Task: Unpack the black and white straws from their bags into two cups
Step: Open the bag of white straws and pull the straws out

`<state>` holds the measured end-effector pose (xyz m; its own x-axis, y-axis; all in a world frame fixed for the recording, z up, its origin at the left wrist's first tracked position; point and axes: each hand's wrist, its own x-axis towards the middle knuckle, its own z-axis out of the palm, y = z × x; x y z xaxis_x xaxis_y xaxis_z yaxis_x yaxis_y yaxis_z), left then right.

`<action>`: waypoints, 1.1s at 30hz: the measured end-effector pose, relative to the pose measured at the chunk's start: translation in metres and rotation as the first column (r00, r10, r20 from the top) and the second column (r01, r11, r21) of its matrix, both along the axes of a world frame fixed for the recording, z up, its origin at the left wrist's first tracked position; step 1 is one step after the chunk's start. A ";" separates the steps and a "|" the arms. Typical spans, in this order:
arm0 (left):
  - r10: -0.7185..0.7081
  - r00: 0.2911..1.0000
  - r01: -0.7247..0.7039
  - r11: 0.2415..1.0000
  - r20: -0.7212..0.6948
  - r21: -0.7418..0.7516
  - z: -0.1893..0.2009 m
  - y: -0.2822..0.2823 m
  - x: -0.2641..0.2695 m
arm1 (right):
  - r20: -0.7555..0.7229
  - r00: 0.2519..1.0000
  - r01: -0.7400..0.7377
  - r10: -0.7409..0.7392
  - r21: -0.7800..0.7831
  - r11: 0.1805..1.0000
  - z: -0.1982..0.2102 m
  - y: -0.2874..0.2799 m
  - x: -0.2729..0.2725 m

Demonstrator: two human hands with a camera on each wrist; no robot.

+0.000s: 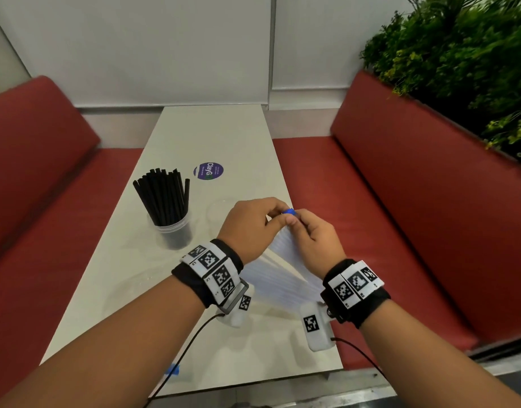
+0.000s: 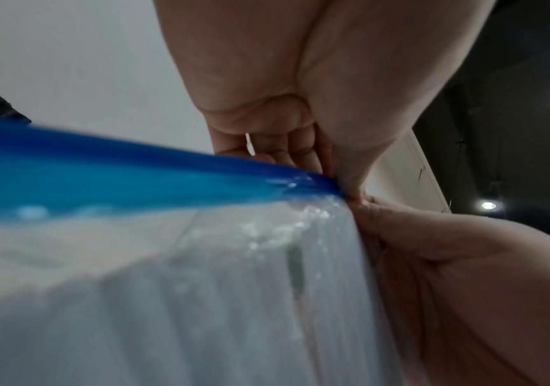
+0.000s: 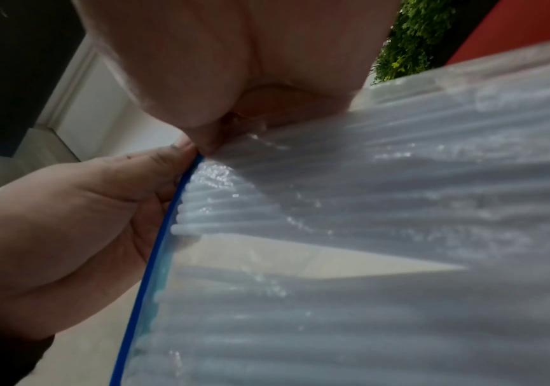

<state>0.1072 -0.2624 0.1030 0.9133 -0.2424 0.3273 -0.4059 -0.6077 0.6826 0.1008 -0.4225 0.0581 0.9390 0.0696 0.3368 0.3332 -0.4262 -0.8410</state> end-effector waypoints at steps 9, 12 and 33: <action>-0.047 0.978 0.024 0.993 0.206 0.114 -0.002 0.022 0.000 | 0.103 0.995 -0.002 0.010 -0.074 0.997 0.005 0.012 0.000; -0.051 0.972 0.013 0.987 0.228 0.163 -0.009 0.036 -0.001 | 0.118 0.993 0.019 -0.012 -0.060 0.998 0.003 0.022 0.000; -0.143 0.863 -0.119 0.874 -0.484 -0.471 -0.056 0.078 -0.027 | -0.157 0.984 0.025 0.081 0.575 0.818 0.011 0.055 0.019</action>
<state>0.0801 -0.1844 0.0473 0.9779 -0.1904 -0.0864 0.0568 -0.1557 0.9862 0.1200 -0.3671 0.0692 0.9849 -0.0591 0.1629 0.1704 0.1573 -0.9727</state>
